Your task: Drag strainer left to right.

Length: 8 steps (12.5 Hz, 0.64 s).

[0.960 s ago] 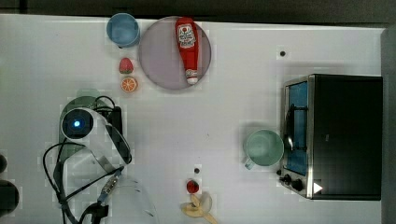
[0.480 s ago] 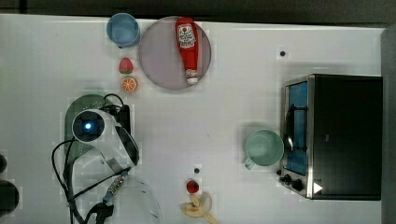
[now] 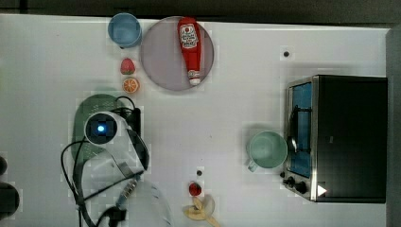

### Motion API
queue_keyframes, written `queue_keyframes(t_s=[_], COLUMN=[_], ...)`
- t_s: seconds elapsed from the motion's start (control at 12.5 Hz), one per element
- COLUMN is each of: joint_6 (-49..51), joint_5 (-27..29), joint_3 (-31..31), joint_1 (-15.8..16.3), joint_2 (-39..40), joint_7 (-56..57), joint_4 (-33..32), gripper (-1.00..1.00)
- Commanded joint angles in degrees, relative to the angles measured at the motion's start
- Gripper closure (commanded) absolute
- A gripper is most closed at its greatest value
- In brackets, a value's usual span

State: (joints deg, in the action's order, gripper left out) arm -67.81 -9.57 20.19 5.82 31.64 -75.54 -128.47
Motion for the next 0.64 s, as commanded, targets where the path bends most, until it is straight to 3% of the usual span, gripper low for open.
queue_keyframes(t_s=[0.08,0.64], joint_6=[1.3,1.3], joint_5=[-0.2,-0.2], joint_3=[-0.7,-3.6], joint_1=[-4.7,-10.4], joint_2=[-4.0,-8.2], joint_7=[-0.2,8.4], joint_4=[-2.8,-8.2], gripper=[-1.0,-1.0])
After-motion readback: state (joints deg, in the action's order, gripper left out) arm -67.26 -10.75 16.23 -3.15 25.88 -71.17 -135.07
